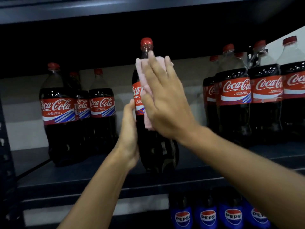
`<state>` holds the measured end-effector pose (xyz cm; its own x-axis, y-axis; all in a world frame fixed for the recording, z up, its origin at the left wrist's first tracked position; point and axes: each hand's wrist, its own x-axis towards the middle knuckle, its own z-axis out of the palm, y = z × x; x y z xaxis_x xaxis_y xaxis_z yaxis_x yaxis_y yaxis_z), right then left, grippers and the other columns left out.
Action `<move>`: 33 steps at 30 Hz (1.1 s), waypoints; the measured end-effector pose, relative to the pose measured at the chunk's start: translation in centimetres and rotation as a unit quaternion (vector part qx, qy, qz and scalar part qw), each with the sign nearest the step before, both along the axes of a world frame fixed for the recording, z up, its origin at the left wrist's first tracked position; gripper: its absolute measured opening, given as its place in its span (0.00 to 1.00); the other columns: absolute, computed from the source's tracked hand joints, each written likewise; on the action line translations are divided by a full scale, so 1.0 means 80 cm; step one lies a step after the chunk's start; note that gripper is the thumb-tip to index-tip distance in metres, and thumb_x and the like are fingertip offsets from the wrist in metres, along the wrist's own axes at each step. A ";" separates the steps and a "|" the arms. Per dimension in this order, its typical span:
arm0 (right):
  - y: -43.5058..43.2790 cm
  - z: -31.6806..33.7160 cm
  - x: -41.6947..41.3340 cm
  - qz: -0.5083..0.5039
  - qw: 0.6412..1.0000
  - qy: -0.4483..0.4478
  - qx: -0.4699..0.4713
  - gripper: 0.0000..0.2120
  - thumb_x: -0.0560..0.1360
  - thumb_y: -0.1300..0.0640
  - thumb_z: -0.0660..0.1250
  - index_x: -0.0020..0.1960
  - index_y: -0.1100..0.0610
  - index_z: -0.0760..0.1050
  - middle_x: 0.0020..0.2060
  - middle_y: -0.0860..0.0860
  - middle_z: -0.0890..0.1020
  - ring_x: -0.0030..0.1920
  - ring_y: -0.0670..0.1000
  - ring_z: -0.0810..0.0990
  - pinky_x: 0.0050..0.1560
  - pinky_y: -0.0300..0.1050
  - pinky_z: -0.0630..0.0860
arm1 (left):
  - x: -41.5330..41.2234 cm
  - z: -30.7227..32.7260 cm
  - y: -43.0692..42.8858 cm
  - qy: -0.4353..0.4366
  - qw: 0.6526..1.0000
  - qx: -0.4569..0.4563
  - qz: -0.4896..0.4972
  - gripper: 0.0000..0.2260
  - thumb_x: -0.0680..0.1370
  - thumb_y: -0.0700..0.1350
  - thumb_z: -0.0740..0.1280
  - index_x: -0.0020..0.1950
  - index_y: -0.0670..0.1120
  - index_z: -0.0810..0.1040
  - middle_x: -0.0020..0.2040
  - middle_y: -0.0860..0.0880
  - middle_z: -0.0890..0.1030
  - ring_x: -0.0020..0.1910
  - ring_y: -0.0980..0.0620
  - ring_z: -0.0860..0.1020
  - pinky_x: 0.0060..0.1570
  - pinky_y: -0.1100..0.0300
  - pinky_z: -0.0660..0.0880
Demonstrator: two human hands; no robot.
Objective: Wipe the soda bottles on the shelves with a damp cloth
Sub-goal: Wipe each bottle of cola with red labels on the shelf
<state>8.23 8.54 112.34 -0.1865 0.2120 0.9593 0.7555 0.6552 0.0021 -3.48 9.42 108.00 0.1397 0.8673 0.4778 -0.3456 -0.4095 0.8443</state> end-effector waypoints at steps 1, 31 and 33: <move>0.002 -0.026 -0.018 -0.065 0.998 -0.007 -0.016 0.30 0.83 0.50 0.53 0.83 0.56 0.54 0.84 0.52 0.52 0.83 0.58 0.45 0.81 0.59 0.47 | 0.006 -0.004 -0.001 -0.005 1.000 0.012 0.015 0.28 0.86 0.64 0.51 0.65 0.50 0.85 0.54 0.45 0.88 0.53 0.50 0.87 0.49 0.56 0.83; -0.004 -0.074 -0.055 -0.120 0.986 0.007 -0.114 0.24 0.83 0.65 0.53 0.79 0.69 0.61 0.79 0.62 0.64 0.81 0.61 0.59 0.80 0.59 0.53 | 0.001 -0.011 0.004 -0.038 0.997 0.030 0.051 0.25 0.88 0.62 0.48 0.58 0.62 0.86 0.55 0.59 0.87 0.59 0.62 0.83 0.59 0.65 0.79; 0.002 -0.121 -0.055 -0.103 0.991 -0.009 -0.091 0.24 0.85 0.58 0.49 0.76 0.67 0.67 0.76 0.63 0.68 0.78 0.65 0.63 0.78 0.64 0.56 | -0.005 -0.009 0.009 -0.064 0.998 0.012 0.012 0.28 0.86 0.64 0.50 0.61 0.48 0.84 0.54 0.50 0.87 0.57 0.53 0.85 0.61 0.56 0.81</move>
<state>3.80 8.67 102.69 -0.1390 0.4161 0.8986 0.8738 0.4786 -0.0864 -3.92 10.14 107.30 0.0555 0.8577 0.5112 -0.4404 -0.4385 0.7835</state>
